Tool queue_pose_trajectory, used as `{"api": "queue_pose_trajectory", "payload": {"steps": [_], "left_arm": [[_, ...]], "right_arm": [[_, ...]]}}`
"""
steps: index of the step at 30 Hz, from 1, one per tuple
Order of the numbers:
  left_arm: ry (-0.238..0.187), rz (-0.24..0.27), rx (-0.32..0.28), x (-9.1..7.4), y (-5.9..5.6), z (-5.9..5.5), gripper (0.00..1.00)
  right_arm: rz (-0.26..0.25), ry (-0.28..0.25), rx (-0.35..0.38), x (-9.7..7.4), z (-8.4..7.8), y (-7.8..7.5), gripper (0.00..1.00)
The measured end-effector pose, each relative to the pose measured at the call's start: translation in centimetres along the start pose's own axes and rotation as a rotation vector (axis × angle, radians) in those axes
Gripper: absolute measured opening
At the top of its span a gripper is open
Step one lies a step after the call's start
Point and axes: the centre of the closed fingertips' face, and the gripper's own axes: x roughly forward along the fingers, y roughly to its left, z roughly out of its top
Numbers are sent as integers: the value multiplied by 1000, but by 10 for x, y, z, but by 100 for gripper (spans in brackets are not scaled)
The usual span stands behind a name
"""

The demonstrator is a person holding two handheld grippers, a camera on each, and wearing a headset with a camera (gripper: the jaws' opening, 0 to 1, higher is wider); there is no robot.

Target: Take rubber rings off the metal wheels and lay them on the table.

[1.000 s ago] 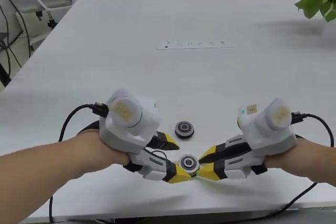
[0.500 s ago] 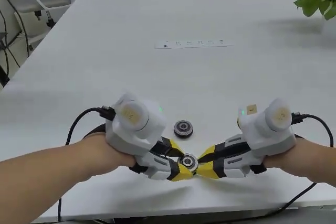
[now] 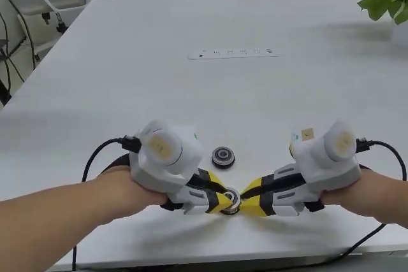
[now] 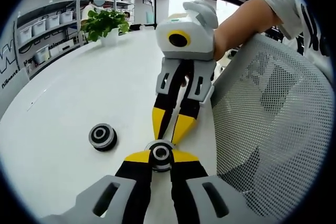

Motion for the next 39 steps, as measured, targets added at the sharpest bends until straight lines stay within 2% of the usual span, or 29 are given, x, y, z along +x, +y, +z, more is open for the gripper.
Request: {"api": "queue_pose_trajectory", "payload": {"steps": [3, 14, 18, 31, 39], "left_arm": [[3, 9, 34, 0, -1, 0, 7], [1, 19, 29, 1, 1, 0, 7], [3, 21, 32, 1, 1, 0, 7], [5, 25, 33, 1, 1, 0, 7], [0, 25, 32, 1, 0, -1, 7]], "right_arm": [[5, 7, -5, 0, -1, 1, 6], [-11, 22, -7, 1, -2, 2, 1], [-13, 23, 23, 1, -2, 2, 0], [-14, 17, 51, -1, -2, 3, 0], [-7, -8, 119, -2, 0, 2, 0]]}}
